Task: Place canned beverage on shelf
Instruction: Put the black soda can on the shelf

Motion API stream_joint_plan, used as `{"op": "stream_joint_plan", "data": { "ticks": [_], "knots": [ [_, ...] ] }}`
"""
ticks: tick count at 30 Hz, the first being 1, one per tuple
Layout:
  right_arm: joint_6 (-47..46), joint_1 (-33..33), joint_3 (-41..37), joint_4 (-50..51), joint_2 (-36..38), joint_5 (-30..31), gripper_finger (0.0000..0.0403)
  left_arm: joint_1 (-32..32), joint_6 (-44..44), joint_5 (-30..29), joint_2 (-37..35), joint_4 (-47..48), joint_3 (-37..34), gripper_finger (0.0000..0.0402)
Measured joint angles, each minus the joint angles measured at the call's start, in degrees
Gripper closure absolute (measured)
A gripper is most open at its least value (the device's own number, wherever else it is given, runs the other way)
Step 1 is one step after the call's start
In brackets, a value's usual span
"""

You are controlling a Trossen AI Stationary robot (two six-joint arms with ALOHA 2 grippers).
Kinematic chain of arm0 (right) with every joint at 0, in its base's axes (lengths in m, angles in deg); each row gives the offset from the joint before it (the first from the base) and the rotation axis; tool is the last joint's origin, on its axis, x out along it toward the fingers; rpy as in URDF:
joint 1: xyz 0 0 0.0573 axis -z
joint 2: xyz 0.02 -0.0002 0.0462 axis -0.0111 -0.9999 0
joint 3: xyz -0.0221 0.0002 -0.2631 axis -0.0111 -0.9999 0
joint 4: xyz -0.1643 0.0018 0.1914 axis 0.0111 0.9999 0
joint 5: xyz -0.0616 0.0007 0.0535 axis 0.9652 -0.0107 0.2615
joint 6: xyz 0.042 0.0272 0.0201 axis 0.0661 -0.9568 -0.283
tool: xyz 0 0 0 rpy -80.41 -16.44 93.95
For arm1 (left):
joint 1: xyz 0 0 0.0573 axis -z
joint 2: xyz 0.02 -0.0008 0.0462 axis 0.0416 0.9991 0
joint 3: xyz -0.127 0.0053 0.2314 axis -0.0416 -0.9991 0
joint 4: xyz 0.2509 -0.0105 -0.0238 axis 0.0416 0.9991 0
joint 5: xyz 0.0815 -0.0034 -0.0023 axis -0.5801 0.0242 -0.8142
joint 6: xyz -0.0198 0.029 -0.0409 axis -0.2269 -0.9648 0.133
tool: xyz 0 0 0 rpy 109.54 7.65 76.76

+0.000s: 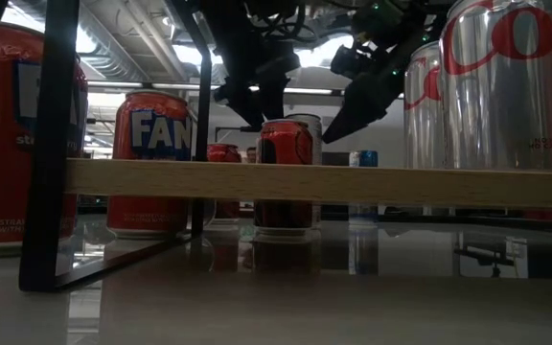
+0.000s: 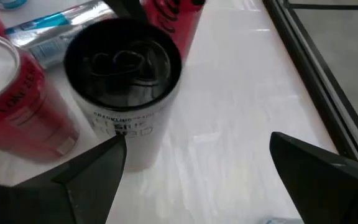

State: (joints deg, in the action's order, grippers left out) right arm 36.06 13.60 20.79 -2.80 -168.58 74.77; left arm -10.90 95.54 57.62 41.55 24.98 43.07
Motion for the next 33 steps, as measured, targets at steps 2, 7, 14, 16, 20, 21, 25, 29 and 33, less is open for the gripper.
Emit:
{"op": "stream_joint_plan", "data": {
  "ticks": [2, 7, 14, 16, 20, 21, 25, 29, 33],
  "knots": [
    [0.0, 0.0, 0.0, 0.0, 0.0, 0.3, 0.0017, 0.4, 0.1, 0.0, 0.0, 0.3, 0.0, 0.0176],
    [-1.3, 0.1, 0.0, -0.3, 0.0, 1.0, 0.0017, 1.5, 1.6, 0.2, 0.0, 1.1, 0.0, 0.0176],
    [-2.0, 0.1, 0.0, -2.8, 0.1, 7.2, 0.0017, 3.8, 1.7, 2.9, 0.0, 0.5, 0.0, 0.0176],
    [-2.0, 0.0, 0.0, -2.4, 0.0, 7.8, 0.0017, 4.3, 1.7, 2.4, 0.0, 0.9, 0.0, 0.0176],
    [-2.0, 0.0, 0.0, -2.0, 0.0, 7.6, 0.0017, 4.6, 1.8, 1.7, 0.0, 1.8, 0.0, 0.0176],
    [-1.9, 0.0, 0.0, -1.6, 0.0, 7.6, 0.0017, 4.6, 1.8, 1.6, 0.0, 2.1, 0.0, 0.0176],
    [-1.5, 0.0, 0.0, 1.7, 1.5, 6.9, 0.0017, 4.5, 1.8, -2.4, 0.0, 3.9, 0.0, 0.0176],
    [-1.4, 0.0, 0.0, 5.6, 3.3, 3.3, 0.0017, 3.9, 1.8, -7.0, 0.0, 3.9, 0.0, 0.0176],
    [-1.4, 0.0, 0.0, 6.2, 4.2, -3.8, 0.0017, 2.1, 1.7, -7.5, 0.0, 3.2, 0.0, 0.0176]
  ]
}}
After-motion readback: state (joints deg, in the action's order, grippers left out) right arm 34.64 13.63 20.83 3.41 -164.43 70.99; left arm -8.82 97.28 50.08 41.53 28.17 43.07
